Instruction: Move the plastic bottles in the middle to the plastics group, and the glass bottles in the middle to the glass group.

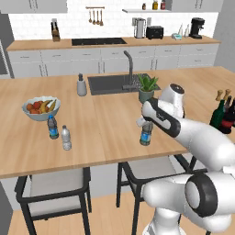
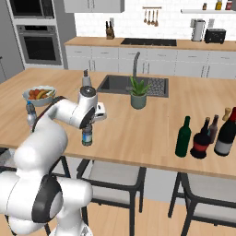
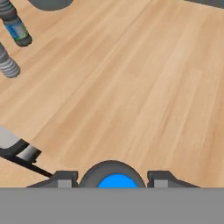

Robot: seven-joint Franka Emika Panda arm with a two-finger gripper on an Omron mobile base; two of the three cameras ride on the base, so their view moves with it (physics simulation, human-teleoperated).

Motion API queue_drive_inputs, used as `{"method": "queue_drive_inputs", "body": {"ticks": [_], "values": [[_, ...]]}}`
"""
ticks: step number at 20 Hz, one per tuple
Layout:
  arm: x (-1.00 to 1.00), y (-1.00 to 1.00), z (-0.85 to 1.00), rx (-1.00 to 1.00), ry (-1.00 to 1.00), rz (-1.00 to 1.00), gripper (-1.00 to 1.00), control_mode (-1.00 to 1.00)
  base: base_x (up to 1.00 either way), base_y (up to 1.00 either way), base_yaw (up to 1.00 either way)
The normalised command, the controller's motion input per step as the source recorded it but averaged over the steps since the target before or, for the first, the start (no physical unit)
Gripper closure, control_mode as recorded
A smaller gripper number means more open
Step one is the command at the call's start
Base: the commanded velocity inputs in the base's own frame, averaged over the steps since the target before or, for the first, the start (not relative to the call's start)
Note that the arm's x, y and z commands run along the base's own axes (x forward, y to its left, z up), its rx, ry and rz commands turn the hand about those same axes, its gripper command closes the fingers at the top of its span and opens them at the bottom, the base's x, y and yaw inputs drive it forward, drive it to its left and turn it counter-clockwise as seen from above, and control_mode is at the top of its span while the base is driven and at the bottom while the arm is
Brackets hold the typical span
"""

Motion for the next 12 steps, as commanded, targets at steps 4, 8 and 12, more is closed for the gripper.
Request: {"method": "queue_drive_inputs", "body": {"ticks": [4,8,12], "values": [[-0.16,0.94,0.41,0.0,0.02,0.18,1.0,-1.0,0.0,0.0,0.0],[-0.08,1.0,0.3,0.0,0.0,0.2,1.0,-1.0,0.0,0.0,0.0],[0.0,0.98,0.22,0.0,0.0,0.16,1.0,-1.0,0.0,0.0,0.0]]}}
